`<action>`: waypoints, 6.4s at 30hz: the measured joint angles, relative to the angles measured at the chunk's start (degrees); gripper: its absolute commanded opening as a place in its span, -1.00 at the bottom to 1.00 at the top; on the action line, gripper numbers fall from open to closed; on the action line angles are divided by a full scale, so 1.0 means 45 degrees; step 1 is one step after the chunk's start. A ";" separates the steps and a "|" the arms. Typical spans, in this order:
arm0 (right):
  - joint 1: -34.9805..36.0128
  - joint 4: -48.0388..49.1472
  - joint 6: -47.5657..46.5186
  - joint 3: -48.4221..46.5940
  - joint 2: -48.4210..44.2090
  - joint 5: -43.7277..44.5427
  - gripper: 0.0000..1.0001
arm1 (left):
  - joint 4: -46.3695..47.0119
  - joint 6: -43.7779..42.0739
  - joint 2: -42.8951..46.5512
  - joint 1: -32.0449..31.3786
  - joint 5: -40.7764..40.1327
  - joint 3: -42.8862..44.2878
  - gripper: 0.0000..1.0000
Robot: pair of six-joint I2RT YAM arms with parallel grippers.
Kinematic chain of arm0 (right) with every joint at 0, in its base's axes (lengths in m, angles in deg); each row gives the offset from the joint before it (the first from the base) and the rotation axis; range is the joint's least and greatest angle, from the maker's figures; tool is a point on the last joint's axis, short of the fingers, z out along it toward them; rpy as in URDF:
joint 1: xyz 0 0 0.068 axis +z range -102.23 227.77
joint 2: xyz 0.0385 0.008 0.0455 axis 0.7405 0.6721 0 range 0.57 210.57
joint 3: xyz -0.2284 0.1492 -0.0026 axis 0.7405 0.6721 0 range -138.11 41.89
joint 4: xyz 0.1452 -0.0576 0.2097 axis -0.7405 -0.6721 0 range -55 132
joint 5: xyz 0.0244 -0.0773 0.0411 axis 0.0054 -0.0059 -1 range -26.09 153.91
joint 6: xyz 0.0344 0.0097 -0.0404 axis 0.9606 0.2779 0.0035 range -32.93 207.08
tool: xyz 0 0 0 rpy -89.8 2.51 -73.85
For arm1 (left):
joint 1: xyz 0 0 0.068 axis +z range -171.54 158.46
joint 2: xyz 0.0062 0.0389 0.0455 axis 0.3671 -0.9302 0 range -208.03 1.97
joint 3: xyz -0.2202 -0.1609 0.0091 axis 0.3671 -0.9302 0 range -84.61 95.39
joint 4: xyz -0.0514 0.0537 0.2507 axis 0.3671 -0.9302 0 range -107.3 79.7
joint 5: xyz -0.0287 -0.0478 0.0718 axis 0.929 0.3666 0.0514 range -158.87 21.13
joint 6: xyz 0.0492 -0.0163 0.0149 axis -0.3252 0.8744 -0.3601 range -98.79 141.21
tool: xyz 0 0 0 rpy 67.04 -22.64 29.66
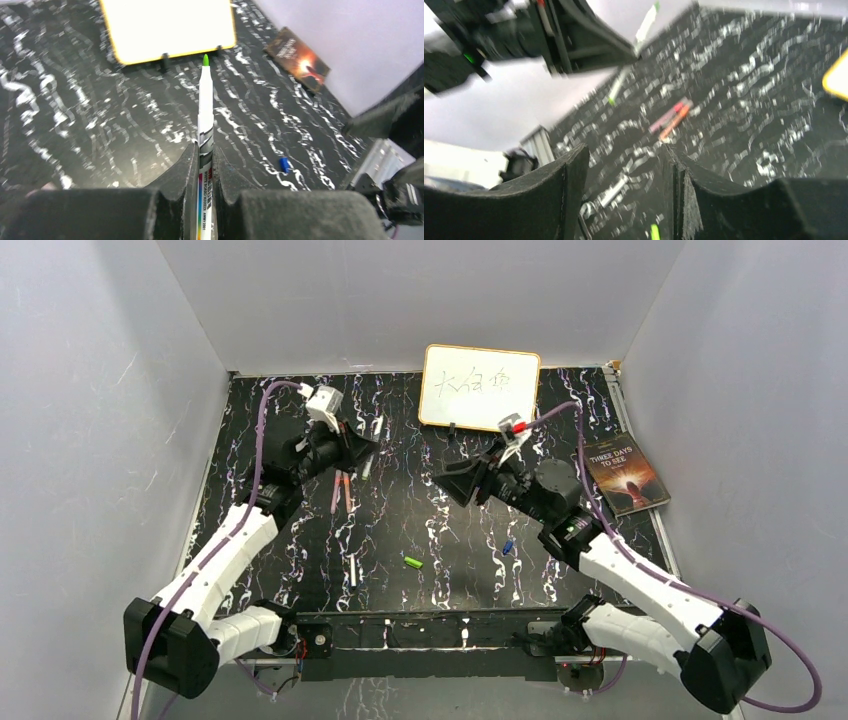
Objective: Insert the pens into the pen caps
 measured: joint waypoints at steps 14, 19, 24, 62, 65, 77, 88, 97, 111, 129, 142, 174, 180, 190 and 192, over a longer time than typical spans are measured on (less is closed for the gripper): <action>0.2730 -0.8592 -0.4342 -0.2331 0.5610 0.0384 0.04 | -0.2317 -0.0223 -0.0559 0.1025 -0.0374 0.0180 -1.00; 0.3725 -0.9233 -0.4809 -0.3390 0.7116 0.0947 0.10 | -0.2603 -0.0345 -0.0554 0.1044 -0.0379 0.0194 -1.00; 0.4449 -0.9423 -0.5008 -0.3920 0.7975 0.1171 0.07 | -0.2968 -0.0486 -0.0559 0.1044 -0.0408 0.0345 -1.00; 0.5323 -0.8213 -0.3546 -0.3021 0.8898 0.2414 -1.00 | -0.3949 0.0185 -0.0962 0.2142 -0.1039 0.0835 -1.00; 0.5304 -0.8029 -0.3463 -0.3045 0.8976 0.2569 -1.00 | -0.3968 0.0180 -0.0903 0.2171 -0.1035 0.0835 -1.00; 0.4590 -0.7883 -0.3279 -0.3701 0.9568 0.2963 -1.00 | -0.3973 0.0126 -0.0816 0.2259 -0.0957 0.0835 -1.00; 0.4080 -0.7742 -0.3405 -0.5081 1.0763 0.3337 -1.00 | -0.3978 0.0083 -0.0670 0.2297 -0.0840 0.0831 -1.00; 0.4012 -0.7786 -0.3104 -0.5289 1.0749 0.3803 -1.00 | -0.4002 0.0078 -0.0563 0.2307 -0.0792 0.0826 -1.00; 0.4473 -0.8359 -0.1977 -0.6071 1.0210 0.4949 -0.10 | -0.3959 0.0092 -0.0389 0.2467 -0.0806 0.0826 -1.00; 0.5289 -0.9763 -0.1588 -0.6839 1.1579 0.6450 -0.06 | -0.3959 0.0092 -0.0389 0.2555 -0.0772 0.0826 -1.00; 0.5353 -0.9768 -0.1277 -0.7101 1.1978 0.6892 -0.42 | -0.3959 0.0087 -0.0389 0.2560 -0.0690 0.0826 -1.00; 0.1064 -0.3249 0.0296 -0.2307 0.4381 0.4056 -1.00 | 0.5717 0.5955 0.1234 0.2273 0.1933 -0.5124 -1.00; -0.0019 0.0204 0.1763 -0.1715 0.3886 0.2191 -1.00 | 0.9034 0.7135 0.1345 0.1175 0.2079 -0.5353 -1.00; -0.0899 0.6232 0.5153 -0.1515 0.4070 0.0238 -1.00 | 1.1584 0.7281 0.0180 -0.1054 0.2259 -0.5353 -1.00; -0.0913 0.6941 0.5508 -0.1515 0.4148 0.0078 -1.00 | 1.1613 0.7169 0.0180 -0.1156 0.2229 -0.5348 -1.00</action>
